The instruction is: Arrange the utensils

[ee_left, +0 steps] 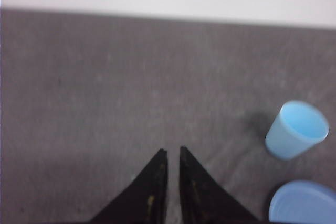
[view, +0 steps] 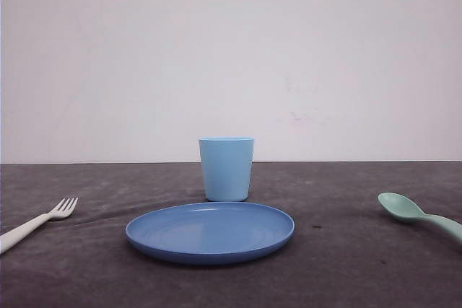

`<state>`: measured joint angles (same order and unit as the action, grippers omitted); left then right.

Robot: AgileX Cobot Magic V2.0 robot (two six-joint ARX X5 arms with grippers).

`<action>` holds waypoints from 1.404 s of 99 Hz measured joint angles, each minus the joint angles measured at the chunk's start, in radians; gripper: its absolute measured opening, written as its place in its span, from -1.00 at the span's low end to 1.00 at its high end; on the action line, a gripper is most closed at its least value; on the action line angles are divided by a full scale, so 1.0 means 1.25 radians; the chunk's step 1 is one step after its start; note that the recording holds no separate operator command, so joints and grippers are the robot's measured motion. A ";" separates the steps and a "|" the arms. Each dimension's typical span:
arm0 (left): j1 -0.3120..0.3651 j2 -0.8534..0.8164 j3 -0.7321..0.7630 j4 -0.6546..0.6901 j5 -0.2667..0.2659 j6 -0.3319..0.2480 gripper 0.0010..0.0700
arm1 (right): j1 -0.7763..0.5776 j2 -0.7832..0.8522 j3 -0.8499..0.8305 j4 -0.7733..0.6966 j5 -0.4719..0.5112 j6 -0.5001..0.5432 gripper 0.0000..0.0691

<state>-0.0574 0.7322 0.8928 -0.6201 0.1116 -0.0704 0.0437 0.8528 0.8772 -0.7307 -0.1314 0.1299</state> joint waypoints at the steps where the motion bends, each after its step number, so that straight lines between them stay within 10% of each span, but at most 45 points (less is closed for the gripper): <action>1: 0.000 0.005 0.000 -0.001 -0.002 0.000 -0.99 | 0.000 0.006 0.000 -0.003 0.000 0.000 -0.97; 54: 0.000 0.157 0.000 -0.024 -0.009 0.002 -0.99 | 0.000 0.151 0.000 -0.018 0.019 -0.024 -0.96; 64: 0.000 0.157 0.000 -0.024 -0.010 0.002 -0.85 | 0.000 0.151 0.000 -0.018 0.019 -0.024 -0.56; 84: 0.000 0.157 0.000 -0.024 -0.004 -0.005 0.14 | 0.000 0.151 0.000 -0.018 0.019 -0.024 0.57; 97: -0.014 0.160 0.000 -0.024 0.018 -0.031 0.31 | 0.000 0.151 0.000 -0.018 0.019 -0.030 0.96; 139: -0.158 0.356 0.000 -0.012 0.002 -0.109 0.33 | 0.000 0.151 0.000 -0.008 0.020 -0.036 0.97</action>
<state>-0.2550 1.1770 0.8928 -0.6346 0.1143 -0.2070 0.0441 1.0420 0.8772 -0.7406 -0.1062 0.0853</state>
